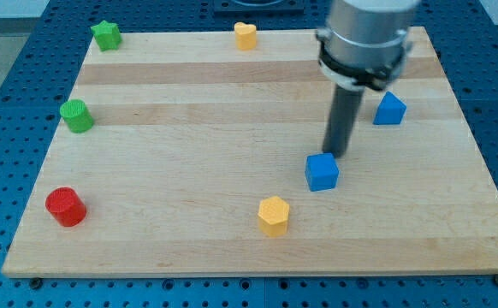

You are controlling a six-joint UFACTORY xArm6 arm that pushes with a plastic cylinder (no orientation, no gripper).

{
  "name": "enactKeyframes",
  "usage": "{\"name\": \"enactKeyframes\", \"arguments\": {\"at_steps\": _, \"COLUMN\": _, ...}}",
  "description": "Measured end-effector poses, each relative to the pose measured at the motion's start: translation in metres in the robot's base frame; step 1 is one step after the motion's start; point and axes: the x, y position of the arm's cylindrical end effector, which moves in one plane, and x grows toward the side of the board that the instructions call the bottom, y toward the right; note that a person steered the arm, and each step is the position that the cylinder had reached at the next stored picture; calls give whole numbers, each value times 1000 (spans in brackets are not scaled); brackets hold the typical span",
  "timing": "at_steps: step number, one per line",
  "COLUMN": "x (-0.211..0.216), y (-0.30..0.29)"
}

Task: Slide the blue cube parallel to the left of the blue triangle

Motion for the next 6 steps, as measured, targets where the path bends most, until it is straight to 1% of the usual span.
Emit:
{"name": "enactKeyframes", "arguments": {"at_steps": 1, "x": 6, "y": 11}}
{"name": "enactKeyframes", "arguments": {"at_steps": 2, "x": 37, "y": 46}}
{"name": "enactKeyframes", "arguments": {"at_steps": 3, "x": 69, "y": 36}}
{"name": "enactKeyframes", "arguments": {"at_steps": 4, "x": 79, "y": -9}}
{"name": "enactKeyframes", "arguments": {"at_steps": 5, "x": 40, "y": -50}}
{"name": "enactKeyframes", "arguments": {"at_steps": 6, "x": -18, "y": -58}}
